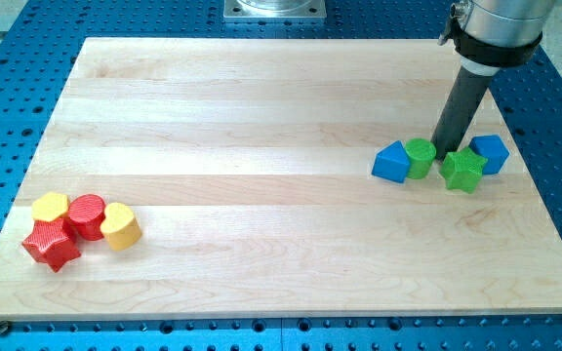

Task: Separate the cube from the green star

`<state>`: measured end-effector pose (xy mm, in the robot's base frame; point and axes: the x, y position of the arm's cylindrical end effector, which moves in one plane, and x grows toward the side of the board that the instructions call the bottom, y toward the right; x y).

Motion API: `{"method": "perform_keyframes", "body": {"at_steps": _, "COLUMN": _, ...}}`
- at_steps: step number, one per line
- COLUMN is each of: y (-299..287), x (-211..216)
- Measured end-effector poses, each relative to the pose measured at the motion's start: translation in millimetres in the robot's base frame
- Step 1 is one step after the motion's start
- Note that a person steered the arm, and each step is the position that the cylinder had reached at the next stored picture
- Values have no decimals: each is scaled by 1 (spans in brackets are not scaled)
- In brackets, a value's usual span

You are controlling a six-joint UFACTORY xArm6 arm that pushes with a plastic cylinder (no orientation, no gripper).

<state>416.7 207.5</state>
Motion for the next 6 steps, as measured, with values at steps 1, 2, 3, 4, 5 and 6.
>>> {"method": "perform_keyframes", "body": {"at_steps": 1, "y": 26, "x": -26}}
{"method": "perform_keyframes", "body": {"at_steps": 2, "y": 63, "x": -10}}
{"method": "perform_keyframes", "body": {"at_steps": 3, "y": 44, "x": 5}}
{"method": "perform_keyframes", "body": {"at_steps": 4, "y": 12, "x": 54}}
{"method": "perform_keyframes", "body": {"at_steps": 5, "y": -20, "x": 56}}
{"method": "perform_keyframes", "body": {"at_steps": 6, "y": 5, "x": 31}}
